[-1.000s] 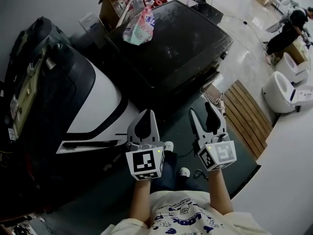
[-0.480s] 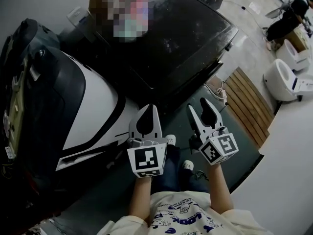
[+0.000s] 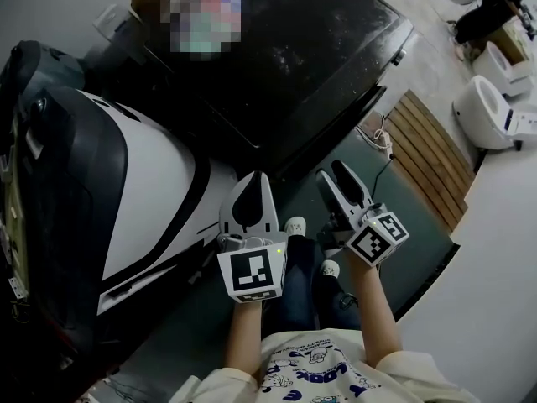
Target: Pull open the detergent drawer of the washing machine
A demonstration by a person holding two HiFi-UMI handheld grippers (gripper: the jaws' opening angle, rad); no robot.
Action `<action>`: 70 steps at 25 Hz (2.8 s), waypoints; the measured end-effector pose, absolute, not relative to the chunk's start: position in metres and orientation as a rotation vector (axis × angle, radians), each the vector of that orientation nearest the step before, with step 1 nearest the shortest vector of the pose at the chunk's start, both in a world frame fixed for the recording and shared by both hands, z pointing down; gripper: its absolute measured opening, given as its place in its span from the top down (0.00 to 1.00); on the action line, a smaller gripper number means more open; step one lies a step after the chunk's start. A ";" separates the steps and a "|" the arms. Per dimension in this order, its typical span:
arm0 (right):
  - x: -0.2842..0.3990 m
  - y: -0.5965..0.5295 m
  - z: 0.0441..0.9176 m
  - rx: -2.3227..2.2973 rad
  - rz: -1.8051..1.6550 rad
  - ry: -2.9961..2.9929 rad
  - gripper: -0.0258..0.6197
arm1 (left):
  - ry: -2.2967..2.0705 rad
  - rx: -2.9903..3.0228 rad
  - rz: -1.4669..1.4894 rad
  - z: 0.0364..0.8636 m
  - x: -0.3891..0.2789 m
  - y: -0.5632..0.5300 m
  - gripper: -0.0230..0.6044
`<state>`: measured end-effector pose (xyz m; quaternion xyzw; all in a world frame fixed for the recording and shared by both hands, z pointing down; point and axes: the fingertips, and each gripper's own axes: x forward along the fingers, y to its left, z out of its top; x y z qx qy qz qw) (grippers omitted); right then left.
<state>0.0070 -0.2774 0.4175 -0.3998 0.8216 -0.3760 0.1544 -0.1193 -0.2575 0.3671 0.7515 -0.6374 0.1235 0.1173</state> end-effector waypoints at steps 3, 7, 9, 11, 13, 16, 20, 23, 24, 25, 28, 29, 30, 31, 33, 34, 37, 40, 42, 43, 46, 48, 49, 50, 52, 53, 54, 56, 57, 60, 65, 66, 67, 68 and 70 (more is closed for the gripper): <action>0.002 -0.282 0.432 -1.102 -1.128 2.312 0.59 | -1.851 2.196 0.384 0.379 -0.121 -0.262 0.94; -0.003 -0.287 0.447 -1.052 -1.167 2.269 0.59 | -1.869 2.181 0.315 0.387 -0.122 -0.270 0.94; -0.005 -0.289 0.454 -1.025 -1.185 2.246 0.59 | -1.876 2.176 0.284 0.389 -0.121 -0.273 0.94; -0.007 -0.291 0.461 -0.996 -1.208 2.218 0.59 | -1.870 2.173 0.284 0.394 -0.120 -0.274 0.94; -0.009 -0.293 0.469 -0.969 -1.235 2.185 0.59 | -1.855 2.174 0.312 0.400 -0.119 -0.274 0.94; -0.010 -0.297 0.478 -0.936 -1.264 2.140 0.59 | -1.859 2.158 0.270 0.405 -0.118 -0.277 0.94; -0.011 -0.300 0.490 -0.907 -1.275 2.122 0.59 | -1.850 2.149 0.271 0.414 -0.116 -0.277 0.94; -0.013 -0.303 0.499 -0.897 -1.279 2.130 0.59 | -1.842 2.141 0.278 0.421 -0.116 -0.276 0.94; -0.014 -0.304 0.501 -0.892 -1.281 2.131 0.59 | -1.841 2.136 0.278 0.424 -0.116 -0.276 0.94; -0.014 -0.304 0.503 -0.882 -1.286 2.124 0.59 | -1.839 2.132 0.277 0.426 -0.116 -0.275 0.94; -0.016 -0.307 0.510 -0.837 -1.312 2.079 0.59 | -1.834 2.124 0.276 0.432 -0.115 -0.274 0.94; -0.017 -0.308 0.511 -0.824 -1.316 2.073 0.59 | -1.833 2.122 0.275 0.434 -0.114 -0.274 0.94; -0.018 -0.308 0.513 -0.815 -1.319 2.070 0.59 | -1.832 2.120 0.273 0.435 -0.114 -0.273 0.94; -0.019 -0.309 0.515 -0.808 -1.323 2.068 0.59 | -1.834 2.118 0.269 0.436 -0.113 -0.273 0.94; -0.020 -0.310 0.520 -0.802 -1.329 2.069 0.59 | -1.837 2.115 0.265 0.437 -0.113 -0.272 0.94; -0.021 -0.310 0.521 -0.798 -1.331 2.068 0.59 | -1.837 2.112 0.264 0.438 -0.113 -0.271 0.94; -0.023 -0.313 0.524 -0.781 -1.334 2.049 0.59 | -1.832 2.103 0.262 0.442 -0.113 -0.270 0.94; -0.025 -0.314 0.526 -0.770 -1.334 2.028 0.58 | -1.827 2.099 0.262 0.445 -0.114 -0.268 0.94; -0.026 -0.315 0.526 -0.766 -1.331 2.020 0.57 | -1.825 2.094 0.261 0.446 -0.115 -0.268 0.94; -0.027 -0.315 0.526 -0.763 -1.329 2.016 0.57 | -1.826 2.092 0.262 0.447 -0.116 -0.267 0.94; -0.030 -0.317 0.525 -0.750 -1.325 2.012 0.56 | -1.830 2.090 0.264 0.448 -0.119 -0.266 0.94; -0.032 -0.318 0.524 -0.730 -1.323 2.007 0.56 | -1.832 2.088 0.261 0.448 -0.120 -0.266 0.94; -0.032 -0.318 0.524 -0.718 -1.323 2.003 0.56 | -1.832 2.088 0.260 0.448 -0.121 -0.265 0.94; -0.032 -0.318 0.524 -0.706 -1.322 1.998 0.56 | -1.833 2.089 0.260 0.448 -0.121 -0.265 0.94; -0.033 -0.317 0.523 -0.677 -1.317 1.990 0.56 | -1.831 2.092 0.264 0.448 -0.122 -0.264 0.94; -0.034 -0.317 0.521 -0.656 -1.312 1.987 0.56 | -1.830 2.091 0.267 0.449 -0.123 -0.263 0.94; -0.035 -0.317 0.520 -0.631 -1.306 1.984 0.56 | -1.830 2.090 0.268 0.449 -0.124 -0.263 0.94; -0.038 -0.318 0.516 -0.583 -1.297 1.971 0.56 | -1.835 2.085 0.269 0.450 -0.126 -0.262 0.94; -0.039 -0.318 0.516 -0.564 -1.295 1.961 0.56 | -1.839 2.082 0.270 0.450 -0.128 -0.262 0.94; -0.039 -0.318 0.515 -0.532 -1.297 1.936 0.56 | -1.845 2.076 0.275 0.450 -0.130 -0.260 0.94; -0.037 -0.319 0.518 -0.491 -1.321 1.864 0.57 | -1.847 2.065 0.273 0.452 -0.133 -0.257 0.94; -0.036 -0.320 0.519 -0.479 -1.331 1.844 0.58 | -1.848 2.062 0.272 0.452 -0.133 -0.257 0.94; -0.036 -0.320 0.520 -0.470 -1.338 1.831 0.61 | -1.851 2.060 0.272 0.452 -0.134 -0.256 0.94; -0.035 -0.320 0.520 -0.463 -1.344 1.823 0.61 | -1.855 2.060 0.272 0.452 -0.134 -0.256 0.94; -0.035 -0.321 0.521 -0.452 -1.354 1.818 0.62 | -1.861 2.059 0.271 0.450 -0.134 -0.254 0.94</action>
